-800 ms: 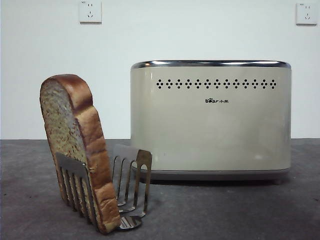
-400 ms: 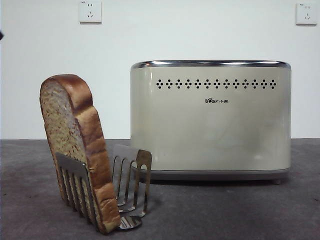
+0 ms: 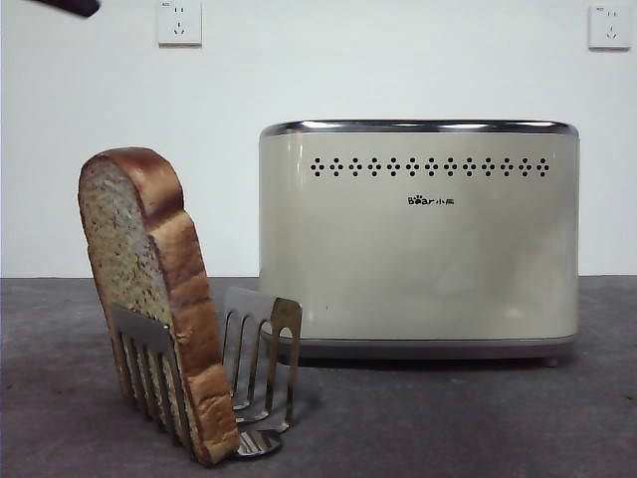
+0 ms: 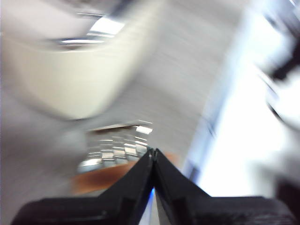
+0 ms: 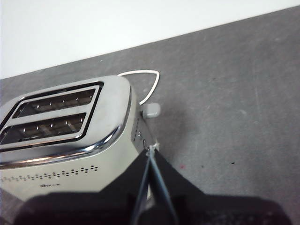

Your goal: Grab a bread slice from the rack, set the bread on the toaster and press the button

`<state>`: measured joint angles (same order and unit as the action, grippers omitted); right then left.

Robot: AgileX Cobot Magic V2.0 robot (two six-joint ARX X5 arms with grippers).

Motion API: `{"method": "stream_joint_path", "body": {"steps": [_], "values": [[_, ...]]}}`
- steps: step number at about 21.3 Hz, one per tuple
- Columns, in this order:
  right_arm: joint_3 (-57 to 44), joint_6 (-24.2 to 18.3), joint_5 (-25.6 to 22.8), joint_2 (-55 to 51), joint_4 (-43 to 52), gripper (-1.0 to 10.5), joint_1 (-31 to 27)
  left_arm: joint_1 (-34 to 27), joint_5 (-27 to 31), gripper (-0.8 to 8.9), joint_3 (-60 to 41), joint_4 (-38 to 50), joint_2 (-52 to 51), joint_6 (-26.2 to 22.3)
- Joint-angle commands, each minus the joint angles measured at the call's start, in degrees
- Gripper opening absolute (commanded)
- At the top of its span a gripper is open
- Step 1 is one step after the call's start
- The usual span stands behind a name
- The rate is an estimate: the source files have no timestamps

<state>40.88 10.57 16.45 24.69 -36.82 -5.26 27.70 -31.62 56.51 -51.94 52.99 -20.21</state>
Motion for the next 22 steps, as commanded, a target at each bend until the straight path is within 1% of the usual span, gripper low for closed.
{"method": "stream_joint_path", "body": {"steps": [1,4,6,8,12,14,17,19,20,22], "values": [[0.24,-0.83,0.57,0.26,0.31,-0.1,0.04,5.62,1.29,-0.04,0.59,-3.34,0.37,-12.28],[0.24,-0.94,0.52,0.28,0.28,-0.1,0.04,10.71,6.8,-0.03,0.7,-7.23,0.26,-20.57],[0.24,-2.12,0.5,0.28,0.28,-0.1,0.04,13.6,12.11,-0.01,0.7,-9.9,0.24,-26.08],[0.22,-3.23,0.5,0.28,0.26,-0.1,0.04,15.98,17.9,0.0,0.7,-12.0,0.26,-29.97],[0.22,-3.37,0.48,0.31,0.26,-0.1,0.04,20.55,31.47,0.0,0.7,-12.52,0.26,-32.89],[0.22,-3.37,0.48,0.66,0.28,-0.1,0.04,22.49,35.91,0.0,0.7,-12.22,0.26,-34.67],[0.2,-3.34,0.48,1.33,0.17,-0.1,0.04,25.14,39.39,0.01,0.7,-11.15,0.26,-38.07],[0.2,-3.34,0.5,1.9,-0.17,-0.1,0.04,26.4,39.58,0.25,0.7,-10.01,0.28,-38.91],[0.22,-3.34,0.5,2.29,-0.48,-0.1,0.04,26.8,39.52,0.73,0.7,-9.27,0.46,-38.45],[0.2,-3.34,0.5,3.04,-1.33,-0.1,0.04,27.36,39.43,2.02,0.7,-8.17,0.94,-38.36]]}}
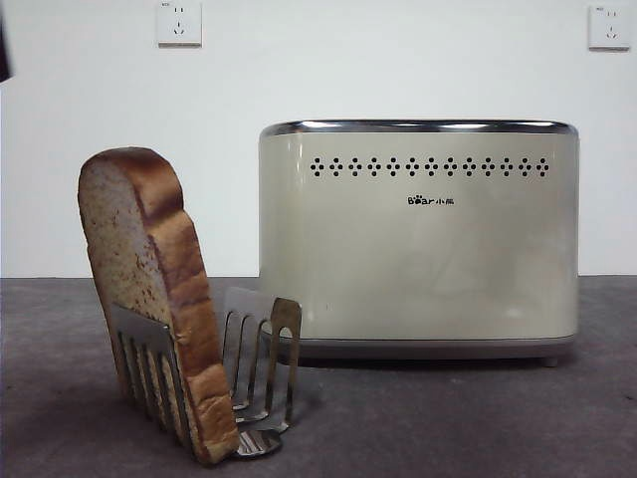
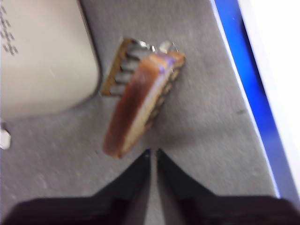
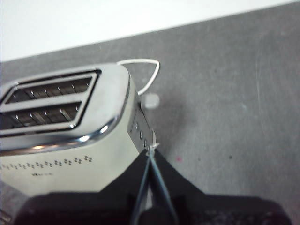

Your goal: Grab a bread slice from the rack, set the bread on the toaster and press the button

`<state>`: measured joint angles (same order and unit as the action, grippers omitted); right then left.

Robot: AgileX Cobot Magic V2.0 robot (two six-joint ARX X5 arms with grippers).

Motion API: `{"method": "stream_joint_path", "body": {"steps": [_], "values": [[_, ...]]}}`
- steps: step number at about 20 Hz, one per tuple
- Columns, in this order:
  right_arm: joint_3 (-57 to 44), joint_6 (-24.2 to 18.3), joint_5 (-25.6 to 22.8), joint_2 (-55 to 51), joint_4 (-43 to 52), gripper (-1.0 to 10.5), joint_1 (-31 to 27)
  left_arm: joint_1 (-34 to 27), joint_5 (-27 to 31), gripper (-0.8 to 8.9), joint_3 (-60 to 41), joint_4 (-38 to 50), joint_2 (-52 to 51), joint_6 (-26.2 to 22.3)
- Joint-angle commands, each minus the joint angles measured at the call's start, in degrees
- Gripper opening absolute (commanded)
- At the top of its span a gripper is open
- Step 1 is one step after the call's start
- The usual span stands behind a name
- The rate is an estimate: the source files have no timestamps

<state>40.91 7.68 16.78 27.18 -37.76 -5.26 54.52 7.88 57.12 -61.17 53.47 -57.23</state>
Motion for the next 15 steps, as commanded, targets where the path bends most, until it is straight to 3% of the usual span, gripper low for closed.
{"method": "stream_joint_path", "body": {"steps": [1,4,9,15], "values": [[0.17,-0.46,0.17,0.92,-0.83,-0.1,0.04,0.87,-0.33,2.74,0.09,1.53,0.85,-1.36],[0.2,-0.5,0.2,1.81,-1.42,-0.1,0.04,1.81,-0.33,4.07,0.09,2.99,2.12,-2.05],[0.2,-0.48,0.33,1.9,-1.4,-0.1,0.04,2.05,-0.33,4.15,0.09,5.57,3.67,-6.43],[0.2,-2.23,0.42,1.9,-3.93,-0.1,0.04,1.7,-0.37,4.14,0.09,8.15,6.54,-6.16]]}}
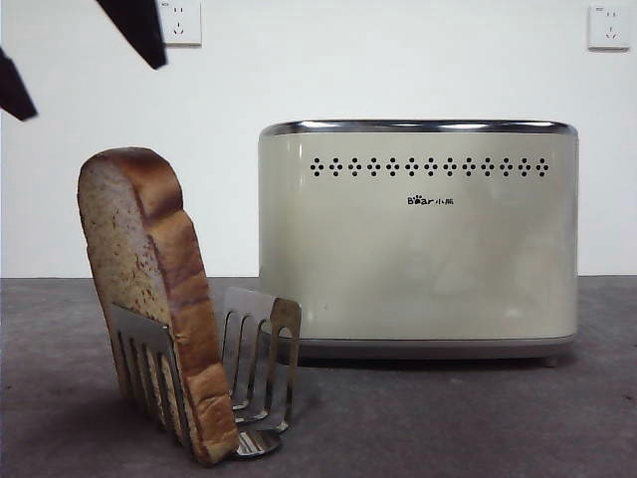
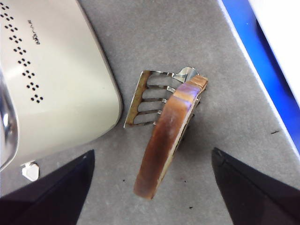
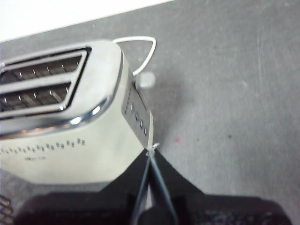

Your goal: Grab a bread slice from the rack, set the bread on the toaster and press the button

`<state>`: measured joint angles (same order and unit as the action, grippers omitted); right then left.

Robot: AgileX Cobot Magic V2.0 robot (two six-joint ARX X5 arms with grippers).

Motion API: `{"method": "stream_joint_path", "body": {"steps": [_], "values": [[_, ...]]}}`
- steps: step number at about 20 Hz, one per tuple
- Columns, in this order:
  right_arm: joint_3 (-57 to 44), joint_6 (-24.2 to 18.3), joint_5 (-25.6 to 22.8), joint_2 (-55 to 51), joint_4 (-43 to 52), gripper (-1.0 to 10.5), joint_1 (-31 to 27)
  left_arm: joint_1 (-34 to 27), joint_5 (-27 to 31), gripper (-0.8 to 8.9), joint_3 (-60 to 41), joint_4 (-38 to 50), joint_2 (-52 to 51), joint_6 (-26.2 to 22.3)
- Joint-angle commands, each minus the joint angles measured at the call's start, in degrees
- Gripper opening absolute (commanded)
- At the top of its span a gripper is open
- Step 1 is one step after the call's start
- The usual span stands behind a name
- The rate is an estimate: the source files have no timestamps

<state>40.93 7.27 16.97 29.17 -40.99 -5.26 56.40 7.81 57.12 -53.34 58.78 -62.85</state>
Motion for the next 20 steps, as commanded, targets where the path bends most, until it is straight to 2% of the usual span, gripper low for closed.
{"method": "stream_joint_path", "body": {"steps": [1,3,7,9,11,14,18,20], "values": [[0.17,-2.43,0.22,-0.09,-1.22,-0.1,0.04,-0.17,-0.31,4.13,0.09,0.28,2.1,-0.55],[0.17,-3.93,0.22,-0.09,-1.79,-0.1,0.04,-0.66,0.17,4.08,0.09,0.33,4.17,-0.59],[0.17,-7.1,2.54,-0.09,-1.77,-0.1,0.04,-3.04,5.38,4.07,0.11,0.46,9.35,-0.59],[0.15,-7.61,3.23,-0.09,-1.86,-0.1,0.04,-3.74,5.33,3.97,0.11,1.22,11.04,-0.59],[0.17,-7.63,3.23,-0.09,-2.25,-0.1,0.04,-4.11,5.33,3.06,0.11,2.75,11.87,-0.57],[0.17,-7.63,3.23,-0.09,-2.45,-0.1,0.04,-4.11,5.35,2.19,0.11,3.1,12.26,-0.37],[0.17,-7.61,3.23,-0.09,-2.49,-0.1,0.04,-4.11,5.79,2.05,0.11,3.04,12.22,-0.37],[0.15,-7.58,3.23,-0.09,-2.67,-0.1,0.04,-4.09,5.79,1.37,0.11,2.8,12.0,-0.39]]}}
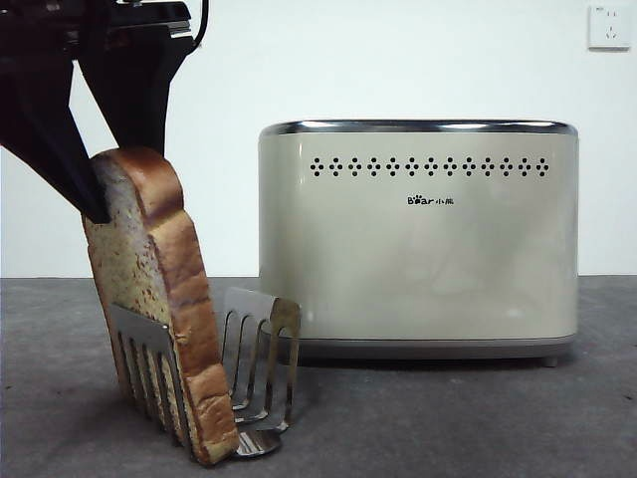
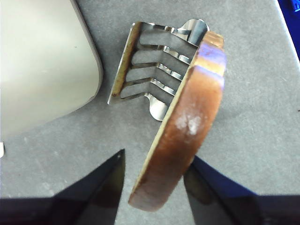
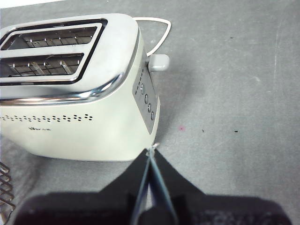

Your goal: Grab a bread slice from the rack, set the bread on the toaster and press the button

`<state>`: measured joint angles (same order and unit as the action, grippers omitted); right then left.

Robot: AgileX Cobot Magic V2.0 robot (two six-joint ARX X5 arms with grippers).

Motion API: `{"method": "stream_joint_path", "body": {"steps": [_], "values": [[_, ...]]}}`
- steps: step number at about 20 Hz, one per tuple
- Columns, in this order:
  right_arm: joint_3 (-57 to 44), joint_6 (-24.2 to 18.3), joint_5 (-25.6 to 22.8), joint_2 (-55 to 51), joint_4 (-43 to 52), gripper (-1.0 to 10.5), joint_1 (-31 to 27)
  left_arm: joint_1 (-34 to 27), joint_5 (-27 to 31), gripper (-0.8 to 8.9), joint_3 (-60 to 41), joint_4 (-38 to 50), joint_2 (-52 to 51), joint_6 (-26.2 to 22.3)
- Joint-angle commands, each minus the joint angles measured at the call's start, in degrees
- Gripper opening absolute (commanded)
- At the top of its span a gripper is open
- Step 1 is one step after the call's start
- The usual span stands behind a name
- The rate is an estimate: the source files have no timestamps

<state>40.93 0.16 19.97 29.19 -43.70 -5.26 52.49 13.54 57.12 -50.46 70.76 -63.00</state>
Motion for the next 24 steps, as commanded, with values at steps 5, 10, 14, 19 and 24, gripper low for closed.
{"method": "stream_joint_path", "body": {"steps": [5,10,14,19,24], "values": [[0.17,-0.44,0.2,-0.11,-0.09,-0.1,0.04,-0.17,0.0,-0.1,0.11,-0.52,-1.51,-0.28],[0.17,-0.46,0.2,-0.09,-0.11,-0.1,0.04,0.02,0.0,-0.09,0.11,-0.46,-3.54,-0.7],[0.17,-0.46,0.2,-0.09,-0.13,-0.1,0.04,0.59,-0.04,-0.09,0.98,-1.05,-6.34,-0.66],[0.17,-0.44,0.2,-0.02,-0.33,-0.1,0.04,2.12,-0.13,-0.09,7.28,-1.31,-8.59,2.91],[0.15,-0.44,0.2,0.9,-2.58,-0.1,0.04,2.73,-0.22,-0.09,18.36,-1.29,-8.68,11.28]]}}
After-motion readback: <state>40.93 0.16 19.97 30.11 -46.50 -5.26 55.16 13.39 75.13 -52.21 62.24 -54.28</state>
